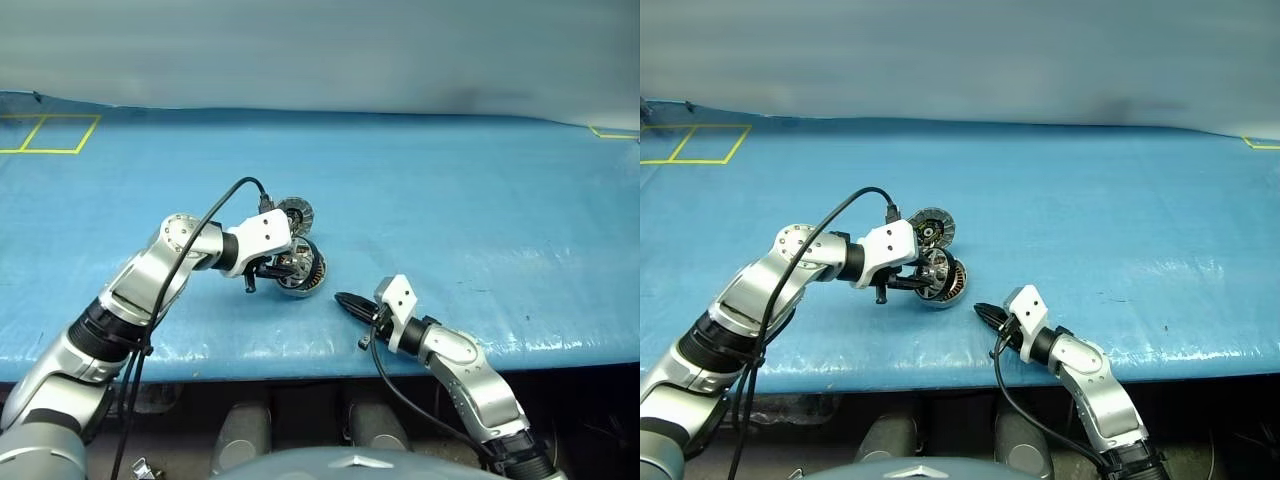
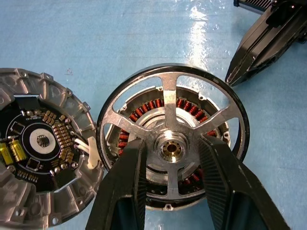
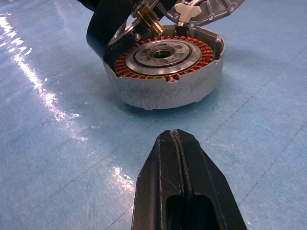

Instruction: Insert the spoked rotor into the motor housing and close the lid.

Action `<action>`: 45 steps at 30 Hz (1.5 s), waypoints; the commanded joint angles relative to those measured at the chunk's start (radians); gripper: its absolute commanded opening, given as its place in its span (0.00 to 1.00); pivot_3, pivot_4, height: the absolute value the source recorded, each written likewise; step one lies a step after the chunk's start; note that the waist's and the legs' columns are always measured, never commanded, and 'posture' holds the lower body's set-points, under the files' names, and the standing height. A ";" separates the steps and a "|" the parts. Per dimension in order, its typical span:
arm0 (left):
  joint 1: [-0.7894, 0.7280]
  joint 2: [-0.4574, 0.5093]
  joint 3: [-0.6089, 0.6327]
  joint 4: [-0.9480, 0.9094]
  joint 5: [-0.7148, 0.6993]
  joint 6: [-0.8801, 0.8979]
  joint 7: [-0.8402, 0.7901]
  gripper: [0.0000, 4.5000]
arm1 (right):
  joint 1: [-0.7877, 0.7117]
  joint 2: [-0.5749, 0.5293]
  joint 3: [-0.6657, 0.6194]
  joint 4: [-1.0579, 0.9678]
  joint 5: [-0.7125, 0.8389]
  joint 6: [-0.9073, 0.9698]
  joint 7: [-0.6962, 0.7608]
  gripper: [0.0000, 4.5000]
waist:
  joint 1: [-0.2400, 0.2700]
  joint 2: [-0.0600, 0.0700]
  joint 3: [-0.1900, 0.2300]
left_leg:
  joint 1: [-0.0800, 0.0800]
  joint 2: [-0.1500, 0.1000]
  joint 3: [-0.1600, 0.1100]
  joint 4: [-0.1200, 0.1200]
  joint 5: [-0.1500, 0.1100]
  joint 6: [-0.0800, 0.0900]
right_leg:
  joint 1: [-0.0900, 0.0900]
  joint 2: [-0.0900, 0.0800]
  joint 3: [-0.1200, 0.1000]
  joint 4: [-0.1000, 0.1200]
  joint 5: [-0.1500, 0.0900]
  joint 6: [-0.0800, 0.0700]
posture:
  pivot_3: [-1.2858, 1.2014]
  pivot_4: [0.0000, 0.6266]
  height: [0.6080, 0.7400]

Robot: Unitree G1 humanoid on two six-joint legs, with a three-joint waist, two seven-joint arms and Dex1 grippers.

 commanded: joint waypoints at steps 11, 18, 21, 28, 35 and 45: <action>-0.033 0.036 -0.008 0.013 0.028 0.014 -0.039 0.29 | 0.010 0.021 0.016 -0.014 -0.014 -0.004 -0.017 0.00 | -0.001 0.000 0.000 | 0.000 0.000 0.000 0.000 0.000 0.000 | 0.000 0.000 0.000 0.000 0.000 0.000 | 0.52 0.24 1.00; -0.047 0.011 -0.010 0.034 0.034 0.004 -0.033 0.29 | 0.020 0.028 0.023 -0.016 -0.020 -0.003 -0.028 0.00 | 0.000 0.000 0.000 | 0.000 0.000 0.000 0.000 0.000 0.000 | 0.000 0.000 0.000 0.000 0.000 0.000 | 0.52 0.24 1.00; -0.052 0.011 -0.018 0.041 0.040 -0.002 -0.041 0.29 | 0.022 0.031 0.022 -0.018 -0.021 -0.002 -0.034 0.00 | 0.000 0.000 0.000 | 0.000 0.000 0.000 0.000 0.000 0.000 | 0.000 0.000 0.000 0.000 0.000 0.000 | 0.52 0.24 1.00; -0.068 0.012 -0.028 0.044 0.039 -0.010 -0.068 0.29 | 0.022 0.034 0.024 -0.012 -0.030 -0.001 -0.047 0.00 | 0.000 0.000 0.000 | 0.000 0.000 0.000 0.000 0.000 0.000 | 0.000 0.000 0.000 0.000 0.000 0.000 | 0.52 0.24 1.00; -0.078 0.020 -0.039 0.050 0.051 -0.021 -0.092 0.29 | 0.019 0.035 0.022 -0.006 -0.039 0.001 -0.052 0.00 | 0.000 0.000 0.000 | 0.000 0.000 0.000 0.000 0.000 0.000 | 0.000 0.000 0.000 0.000 0.000 0.000 | 0.52 0.24 1.00; -0.093 0.021 -0.055 0.068 0.074 -0.037 -0.129 0.49 | 0.020 0.035 0.018 -0.005 -0.047 -0.002 -0.049 0.00 | -0.001 0.000 0.000 | 0.000 0.000 0.000 0.000 0.000 0.000 | 0.000 0.000 0.000 0.000 0.000 0.000 | 0.52 0.24 1.00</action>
